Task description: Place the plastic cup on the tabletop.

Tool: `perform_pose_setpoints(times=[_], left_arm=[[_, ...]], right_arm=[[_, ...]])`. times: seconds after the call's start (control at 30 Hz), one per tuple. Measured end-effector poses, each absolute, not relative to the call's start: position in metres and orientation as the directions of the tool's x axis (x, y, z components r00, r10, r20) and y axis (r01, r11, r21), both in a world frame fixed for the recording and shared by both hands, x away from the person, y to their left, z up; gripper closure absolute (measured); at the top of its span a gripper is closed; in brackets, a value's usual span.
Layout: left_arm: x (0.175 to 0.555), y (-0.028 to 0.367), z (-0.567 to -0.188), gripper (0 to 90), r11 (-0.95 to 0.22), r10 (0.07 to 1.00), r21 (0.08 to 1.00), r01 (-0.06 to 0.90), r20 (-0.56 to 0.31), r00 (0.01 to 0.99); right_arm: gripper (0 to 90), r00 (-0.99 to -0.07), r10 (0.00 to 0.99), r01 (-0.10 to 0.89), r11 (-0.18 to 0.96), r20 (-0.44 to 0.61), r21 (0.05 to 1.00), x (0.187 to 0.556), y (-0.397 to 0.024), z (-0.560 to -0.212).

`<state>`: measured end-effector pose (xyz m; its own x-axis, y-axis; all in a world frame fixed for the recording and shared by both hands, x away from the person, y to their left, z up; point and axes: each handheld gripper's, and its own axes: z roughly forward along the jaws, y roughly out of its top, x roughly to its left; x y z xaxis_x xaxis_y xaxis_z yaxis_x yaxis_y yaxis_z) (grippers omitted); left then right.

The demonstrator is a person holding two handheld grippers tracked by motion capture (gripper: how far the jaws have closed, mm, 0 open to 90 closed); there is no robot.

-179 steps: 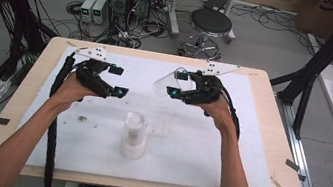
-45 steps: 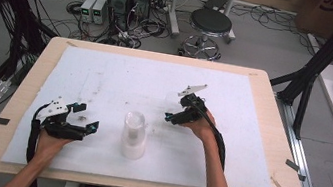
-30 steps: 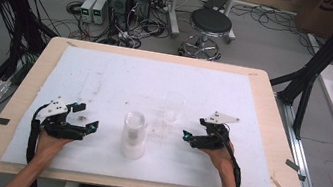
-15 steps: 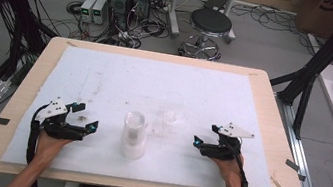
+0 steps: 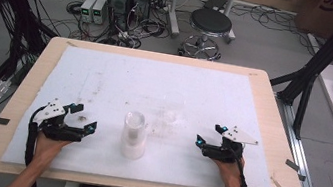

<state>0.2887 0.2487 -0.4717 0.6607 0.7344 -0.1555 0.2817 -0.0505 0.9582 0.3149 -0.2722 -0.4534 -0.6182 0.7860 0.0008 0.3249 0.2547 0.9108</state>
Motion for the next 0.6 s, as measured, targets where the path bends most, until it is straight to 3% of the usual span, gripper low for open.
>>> perform_pose_setpoints(times=[0.6], left_arm=[[0.2834, 0.2537, -0.4716, 9.2, -0.046, 0.750, 0.960, 0.276, -0.149, 0.645]], right_arm=[[16.3, -0.605, 0.796, 0.330, 0.230, 0.018, 0.916, 0.3141, -0.2750, -0.4542]])
